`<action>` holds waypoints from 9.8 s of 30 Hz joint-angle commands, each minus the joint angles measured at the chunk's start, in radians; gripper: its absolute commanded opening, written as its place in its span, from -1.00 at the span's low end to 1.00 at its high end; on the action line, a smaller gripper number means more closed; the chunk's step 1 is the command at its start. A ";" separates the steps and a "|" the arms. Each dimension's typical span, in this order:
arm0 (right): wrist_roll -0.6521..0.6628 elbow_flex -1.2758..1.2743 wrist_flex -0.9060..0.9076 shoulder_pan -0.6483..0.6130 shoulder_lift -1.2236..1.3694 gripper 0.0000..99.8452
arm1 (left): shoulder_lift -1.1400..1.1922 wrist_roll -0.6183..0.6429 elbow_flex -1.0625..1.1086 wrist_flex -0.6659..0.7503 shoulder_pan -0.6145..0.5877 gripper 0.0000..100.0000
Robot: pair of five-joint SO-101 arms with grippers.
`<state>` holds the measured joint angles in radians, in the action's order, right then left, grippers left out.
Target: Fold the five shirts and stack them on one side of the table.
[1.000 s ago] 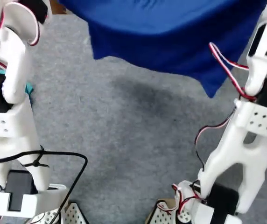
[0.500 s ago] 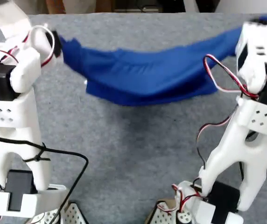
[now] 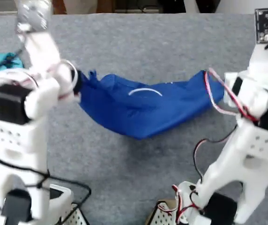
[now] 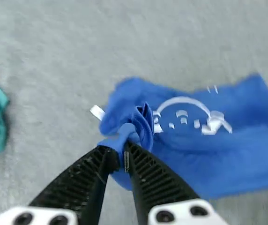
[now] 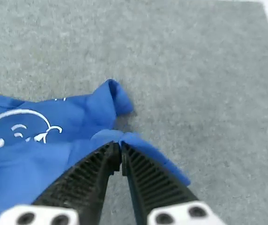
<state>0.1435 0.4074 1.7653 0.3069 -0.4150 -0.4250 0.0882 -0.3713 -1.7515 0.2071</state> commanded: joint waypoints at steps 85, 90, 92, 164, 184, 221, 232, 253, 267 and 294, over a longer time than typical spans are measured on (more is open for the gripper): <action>-0.367 0.249 -0.175 -0.183 1.196 -0.82 | 1.067 0.003 0.020 0.459 -0.032 -0.96; -0.373 0.280 -0.195 -0.182 1.237 -0.98 | 1.075 0.003 -0.008 0.362 -0.037 -0.96; -0.373 0.325 -0.189 -0.183 1.239 -0.99 | 1.069 0.003 -0.020 0.316 -0.037 -0.96; -0.546 0.593 -0.069 -0.315 1.386 -0.46 | 1.191 0.083 -0.362 0.749 -0.068 -0.57; -0.480 0.680 -0.005 -0.209 1.431 -0.99 | 1.573 -0.048 -0.973 0.269 -0.021 -0.96; -0.334 0.668 0.021 -0.280 0.802 -0.85 | 0.421 -0.192 -0.158 -0.009 0.015 -0.96; -0.390 0.010 0.015 -0.415 0.487 -0.59 | 0.186 0.021 0.078 -0.008 -0.166 -0.36; -0.574 0.292 -0.150 -0.687 1.036 -0.60 | 0.254 0.011 0.121 -0.006 -0.328 -0.36; -0.574 0.562 -0.009 -0.742 1.271 -0.60 | 0.231 0.009 0.310 -0.006 -0.333 -0.40; -0.466 0.341 0.021 -0.252 1.112 -0.99 | -0.050 -0.089 0.493 0.078 -0.339 -0.40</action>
<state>-0.3429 0.8769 1.7637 -0.0138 0.8431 -0.4450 0.0084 0.1227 -1.7085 -0.1166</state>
